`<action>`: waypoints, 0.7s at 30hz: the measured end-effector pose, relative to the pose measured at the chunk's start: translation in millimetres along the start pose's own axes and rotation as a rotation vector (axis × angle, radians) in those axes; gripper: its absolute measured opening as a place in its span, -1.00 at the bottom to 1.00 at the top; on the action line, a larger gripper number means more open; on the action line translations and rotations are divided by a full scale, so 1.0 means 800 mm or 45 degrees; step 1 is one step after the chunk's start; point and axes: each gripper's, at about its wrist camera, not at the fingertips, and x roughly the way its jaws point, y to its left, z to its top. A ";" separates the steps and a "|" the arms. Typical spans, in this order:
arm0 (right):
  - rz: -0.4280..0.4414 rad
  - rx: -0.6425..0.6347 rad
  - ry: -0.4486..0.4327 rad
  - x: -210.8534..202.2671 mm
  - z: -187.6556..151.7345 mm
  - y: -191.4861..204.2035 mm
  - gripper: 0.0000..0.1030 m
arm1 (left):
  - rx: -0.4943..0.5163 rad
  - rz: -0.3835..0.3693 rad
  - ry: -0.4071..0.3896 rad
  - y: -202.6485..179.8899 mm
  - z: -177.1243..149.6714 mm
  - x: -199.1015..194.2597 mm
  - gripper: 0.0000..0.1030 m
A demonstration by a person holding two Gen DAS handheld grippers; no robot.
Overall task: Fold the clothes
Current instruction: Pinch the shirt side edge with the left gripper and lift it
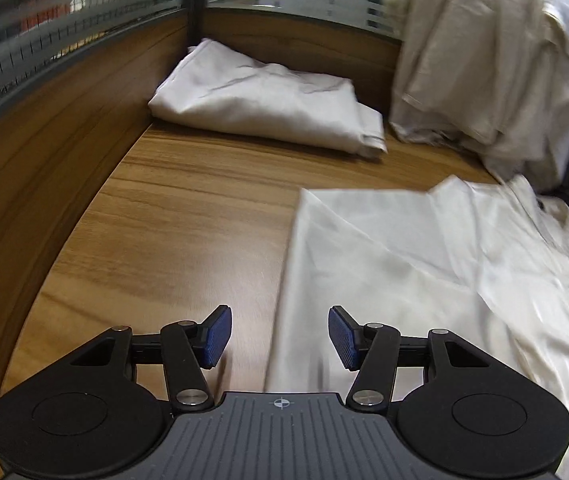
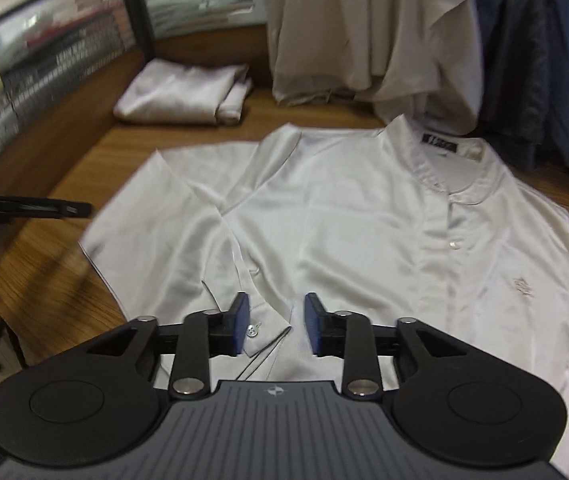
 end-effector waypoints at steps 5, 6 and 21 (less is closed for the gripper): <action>0.015 0.137 -0.026 -0.025 0.000 -0.021 -0.22 | -0.058 -0.002 0.053 0.002 0.008 0.039 0.01; 0.008 0.159 -0.028 -0.027 -0.001 -0.025 -0.22 | -0.055 -0.009 0.048 0.000 0.008 0.041 -0.06; -0.103 0.241 0.000 -0.057 -0.025 -0.072 -0.19 | -0.073 -0.259 -0.033 -0.063 0.041 -0.011 -0.92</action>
